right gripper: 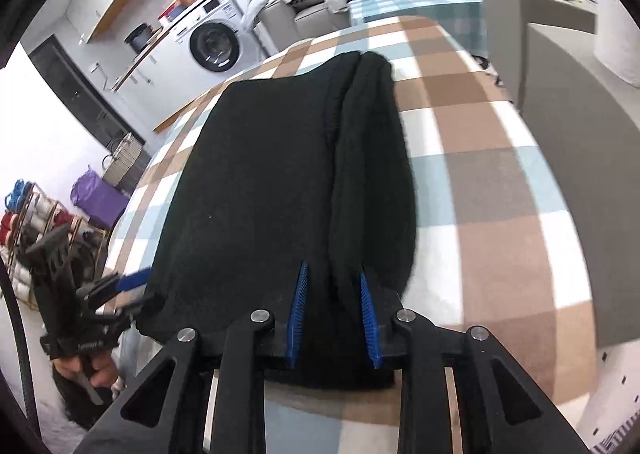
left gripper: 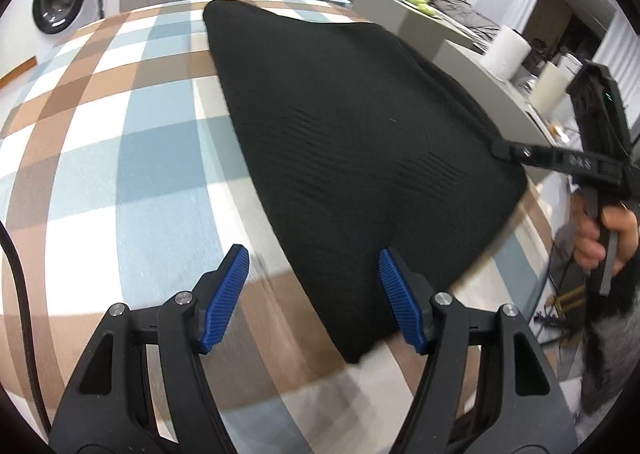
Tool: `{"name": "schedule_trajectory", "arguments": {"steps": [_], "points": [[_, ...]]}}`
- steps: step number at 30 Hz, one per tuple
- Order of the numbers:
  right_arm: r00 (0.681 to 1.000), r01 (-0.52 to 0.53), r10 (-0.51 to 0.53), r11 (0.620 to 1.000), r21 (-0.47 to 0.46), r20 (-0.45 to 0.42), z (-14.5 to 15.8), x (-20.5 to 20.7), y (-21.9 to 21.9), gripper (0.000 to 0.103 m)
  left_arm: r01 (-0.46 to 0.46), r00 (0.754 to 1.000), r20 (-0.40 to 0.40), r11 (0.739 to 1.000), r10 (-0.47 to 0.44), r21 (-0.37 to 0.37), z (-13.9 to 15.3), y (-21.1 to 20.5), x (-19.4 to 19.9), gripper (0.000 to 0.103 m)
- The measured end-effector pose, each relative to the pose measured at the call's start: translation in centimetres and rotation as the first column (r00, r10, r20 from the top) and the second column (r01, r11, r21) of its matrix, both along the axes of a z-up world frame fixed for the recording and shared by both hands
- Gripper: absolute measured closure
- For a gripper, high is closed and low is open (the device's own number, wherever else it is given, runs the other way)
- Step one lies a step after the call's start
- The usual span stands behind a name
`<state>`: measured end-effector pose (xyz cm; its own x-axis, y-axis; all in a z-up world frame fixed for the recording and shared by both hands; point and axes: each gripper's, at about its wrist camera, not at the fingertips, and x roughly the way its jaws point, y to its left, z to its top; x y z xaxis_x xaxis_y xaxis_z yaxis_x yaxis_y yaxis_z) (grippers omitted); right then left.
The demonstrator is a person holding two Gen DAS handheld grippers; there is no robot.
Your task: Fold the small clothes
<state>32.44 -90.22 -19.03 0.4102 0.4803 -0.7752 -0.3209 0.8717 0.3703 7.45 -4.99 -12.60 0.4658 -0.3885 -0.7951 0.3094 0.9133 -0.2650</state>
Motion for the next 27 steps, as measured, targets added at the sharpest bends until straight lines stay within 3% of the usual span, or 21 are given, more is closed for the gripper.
{"name": "schedule_trajectory", "arguments": {"steps": [4, 11, 17, 18, 20, 21, 23, 27], "points": [[1.0, 0.012, -0.012, 0.999, -0.036, -0.014, -0.9, 0.2, -0.2, 0.075, 0.0, 1.0, 0.002, 1.0, 0.0, 0.031, 0.0, 0.0, -0.8, 0.038], [0.999, 0.033, -0.033, 0.999, -0.004, -0.002, -0.1, -0.2, -0.9, 0.061, -0.067, 0.998, 0.01, 0.997, 0.067, -0.043, 0.2, 0.6, 1.3, 0.038], [0.998, 0.067, -0.067, 0.998, 0.009, 0.006, -0.8, 2.1, 0.4, 0.061, -0.119, 0.993, 0.015, 0.989, 0.12, -0.083, -0.4, 0.2, 4.6, 0.039], [0.998, 0.07, -0.07, 0.998, 0.008, 0.004, -0.9, 2.3, 0.6, 0.061, -0.119, 0.992, 0.018, 0.988, 0.122, -0.101, -0.5, 0.1, 5.1, 0.044], [0.997, 0.078, -0.078, 0.997, 0.014, -0.002, -1.1, 2.6, 0.7, 0.062, -0.134, 0.99, 0.02, 0.986, 0.137, -0.099, -0.6, 0.0, 5.6, 0.076], [0.997, 0.078, -0.078, 0.997, 0.013, 0.001, -1.2, 2.6, 0.8, 0.063, -0.143, 0.989, 0.024, 0.985, 0.145, -0.093, -0.7, 0.0, 5.8, 0.082], [0.997, 0.07, -0.069, 0.996, 0.05, -0.021, -1.6, 2.7, 0.8, 0.079, -0.16, 0.986, 0.015, 0.979, 0.163, -0.129, -0.8, 0.6, 5.9, 0.089], [0.997, 0.064, -0.062, 0.996, 0.063, -0.039, -2.0, 2.6, 1.6, 0.084, -0.178, 0.983, 0.025, 0.975, 0.183, -0.13, -0.8, 0.9, 5.8, 0.092]]}}
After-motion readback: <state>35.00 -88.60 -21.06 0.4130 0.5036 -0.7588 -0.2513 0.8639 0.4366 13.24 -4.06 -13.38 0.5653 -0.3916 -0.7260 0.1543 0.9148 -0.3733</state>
